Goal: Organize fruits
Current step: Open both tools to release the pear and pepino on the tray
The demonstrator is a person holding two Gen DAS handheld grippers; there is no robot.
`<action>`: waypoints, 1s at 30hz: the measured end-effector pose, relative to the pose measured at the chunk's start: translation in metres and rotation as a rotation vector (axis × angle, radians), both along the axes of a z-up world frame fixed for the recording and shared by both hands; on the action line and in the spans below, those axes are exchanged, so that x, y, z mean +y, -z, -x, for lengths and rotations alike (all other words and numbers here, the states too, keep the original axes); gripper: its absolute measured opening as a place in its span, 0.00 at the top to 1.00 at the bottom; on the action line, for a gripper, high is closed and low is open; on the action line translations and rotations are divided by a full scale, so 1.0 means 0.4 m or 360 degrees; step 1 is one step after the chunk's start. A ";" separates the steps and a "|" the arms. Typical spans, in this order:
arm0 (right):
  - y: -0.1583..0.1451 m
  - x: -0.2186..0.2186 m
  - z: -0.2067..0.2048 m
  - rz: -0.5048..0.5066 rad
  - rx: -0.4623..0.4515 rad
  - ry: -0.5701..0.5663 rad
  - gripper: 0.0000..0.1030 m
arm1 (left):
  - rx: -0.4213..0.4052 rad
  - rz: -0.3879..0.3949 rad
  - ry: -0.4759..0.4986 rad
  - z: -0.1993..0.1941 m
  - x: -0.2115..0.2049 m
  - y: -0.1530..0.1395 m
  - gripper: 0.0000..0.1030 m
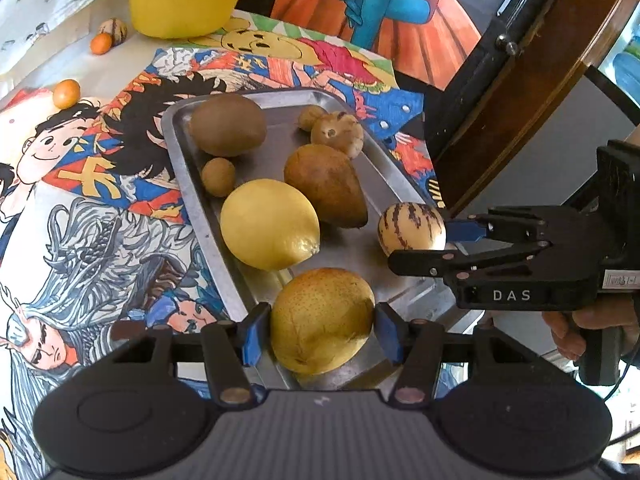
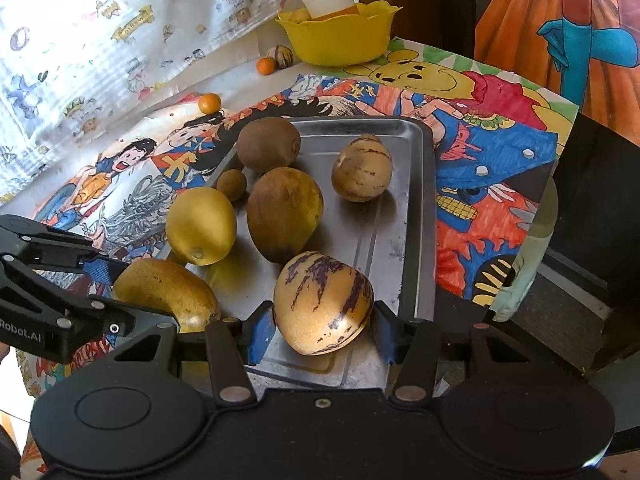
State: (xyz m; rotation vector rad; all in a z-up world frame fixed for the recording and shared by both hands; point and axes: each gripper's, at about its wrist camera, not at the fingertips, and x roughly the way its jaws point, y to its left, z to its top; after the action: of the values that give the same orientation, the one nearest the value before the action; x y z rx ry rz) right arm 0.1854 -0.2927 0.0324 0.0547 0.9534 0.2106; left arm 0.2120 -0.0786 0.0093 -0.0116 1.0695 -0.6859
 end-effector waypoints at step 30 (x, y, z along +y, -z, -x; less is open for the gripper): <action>-0.070 0.060 0.041 0.0123 0.0494 0.0001 0.08 | 0.0328 -0.0229 0.0023 0.022 0.133 -0.019 0.07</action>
State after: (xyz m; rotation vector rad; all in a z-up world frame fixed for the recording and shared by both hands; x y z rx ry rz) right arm 0.1689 -0.2686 0.0602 0.0165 1.2699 0.1668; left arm 0.2031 -0.0254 0.0170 0.0502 1.3165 -0.6287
